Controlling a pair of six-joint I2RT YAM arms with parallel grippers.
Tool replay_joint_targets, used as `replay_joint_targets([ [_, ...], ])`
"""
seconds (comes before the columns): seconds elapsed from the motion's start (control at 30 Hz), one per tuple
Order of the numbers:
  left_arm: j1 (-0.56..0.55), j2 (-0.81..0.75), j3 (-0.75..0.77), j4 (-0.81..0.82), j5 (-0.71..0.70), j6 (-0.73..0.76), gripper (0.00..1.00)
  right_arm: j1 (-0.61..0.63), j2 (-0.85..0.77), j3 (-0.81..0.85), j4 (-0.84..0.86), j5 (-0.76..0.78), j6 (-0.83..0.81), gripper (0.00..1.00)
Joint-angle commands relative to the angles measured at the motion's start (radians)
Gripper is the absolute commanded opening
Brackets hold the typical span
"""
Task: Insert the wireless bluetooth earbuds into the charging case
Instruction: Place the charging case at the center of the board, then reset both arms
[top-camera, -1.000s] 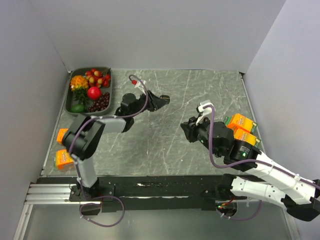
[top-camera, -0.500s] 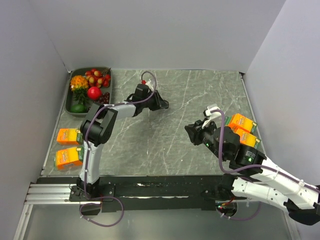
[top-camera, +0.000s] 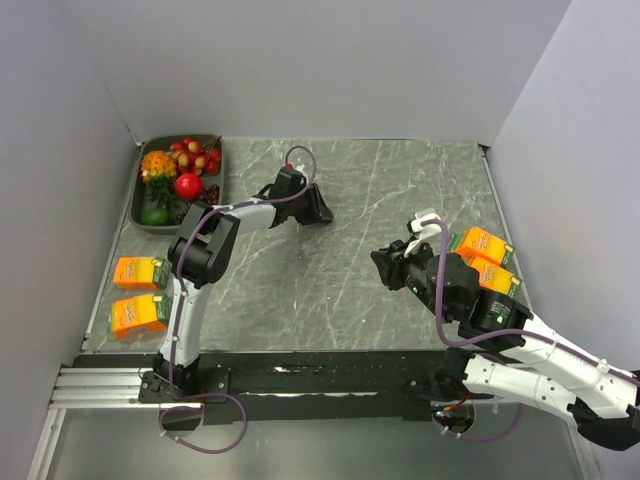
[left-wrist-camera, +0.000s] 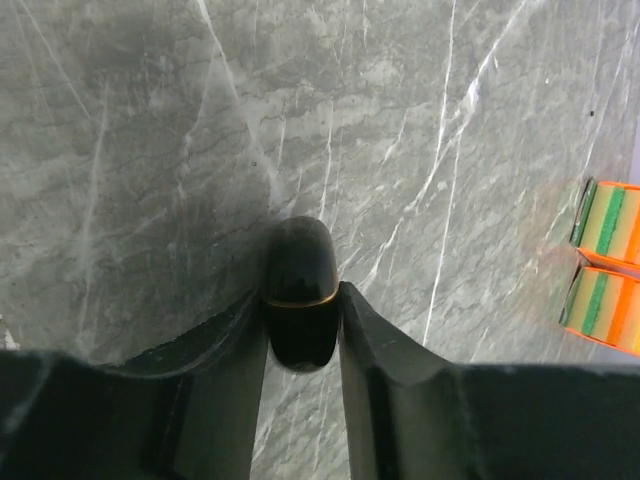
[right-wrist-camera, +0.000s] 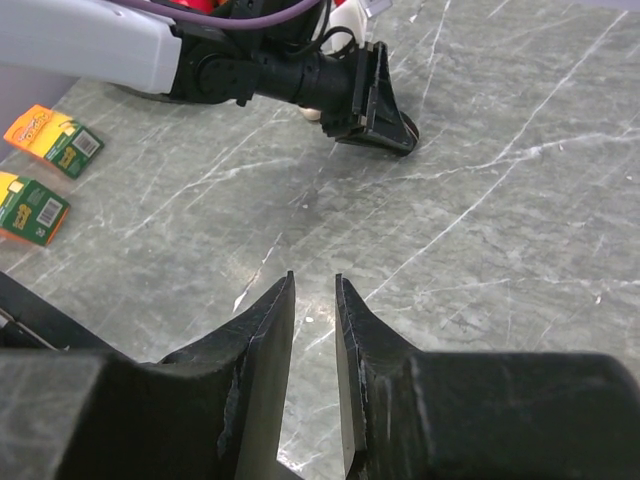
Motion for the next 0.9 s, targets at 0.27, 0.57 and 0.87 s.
replay_joint_targets([
  [0.27, 0.000, -0.037, -0.047, -0.170, -0.112, 0.040, 0.66, -0.004, 0.001, 0.030, 0.006, 0.014, 0.001, 0.31],
  [0.57, 0.021, -0.170, -0.173, -0.215, -0.214, 0.055, 0.86, -0.004, -0.008, 0.021, 0.019, 0.010, 0.006, 0.32],
  [0.87, -0.051, -0.513, -0.336, -0.228, -0.515, 0.065, 0.96, -0.006, -0.016, 0.012, 0.047, 0.022, -0.011, 0.32],
])
